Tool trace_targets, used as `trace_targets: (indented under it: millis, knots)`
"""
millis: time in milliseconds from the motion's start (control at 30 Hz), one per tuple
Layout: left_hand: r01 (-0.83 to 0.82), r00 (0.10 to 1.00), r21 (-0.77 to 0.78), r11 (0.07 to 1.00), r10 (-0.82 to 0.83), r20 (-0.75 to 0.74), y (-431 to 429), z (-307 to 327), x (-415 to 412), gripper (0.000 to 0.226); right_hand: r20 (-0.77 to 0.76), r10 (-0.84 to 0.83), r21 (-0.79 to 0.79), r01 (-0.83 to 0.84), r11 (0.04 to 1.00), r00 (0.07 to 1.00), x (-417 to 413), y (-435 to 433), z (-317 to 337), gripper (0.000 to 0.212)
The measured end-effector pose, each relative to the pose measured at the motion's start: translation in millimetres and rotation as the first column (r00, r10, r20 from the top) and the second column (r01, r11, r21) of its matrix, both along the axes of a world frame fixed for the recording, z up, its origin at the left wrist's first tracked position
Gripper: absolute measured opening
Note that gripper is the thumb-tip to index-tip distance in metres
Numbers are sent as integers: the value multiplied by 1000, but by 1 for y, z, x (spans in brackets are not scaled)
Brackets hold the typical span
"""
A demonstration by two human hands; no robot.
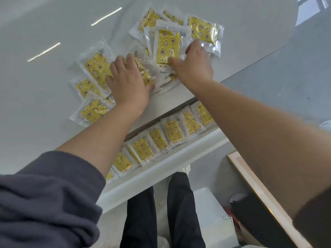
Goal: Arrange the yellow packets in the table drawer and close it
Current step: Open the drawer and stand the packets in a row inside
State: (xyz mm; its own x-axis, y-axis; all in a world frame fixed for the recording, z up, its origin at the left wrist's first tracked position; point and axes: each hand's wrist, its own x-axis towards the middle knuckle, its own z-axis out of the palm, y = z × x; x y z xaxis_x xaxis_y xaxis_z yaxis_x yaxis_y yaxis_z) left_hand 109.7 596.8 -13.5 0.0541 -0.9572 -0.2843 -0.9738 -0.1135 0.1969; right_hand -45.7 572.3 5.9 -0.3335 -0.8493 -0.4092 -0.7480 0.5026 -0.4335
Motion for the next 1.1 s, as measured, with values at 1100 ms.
trace_targets:
  millis: [1100]
  knots:
    - [-287,54,769,572,811,-583,7,37,135,53,819,-438,408,160,899,370,43,40,33,32]
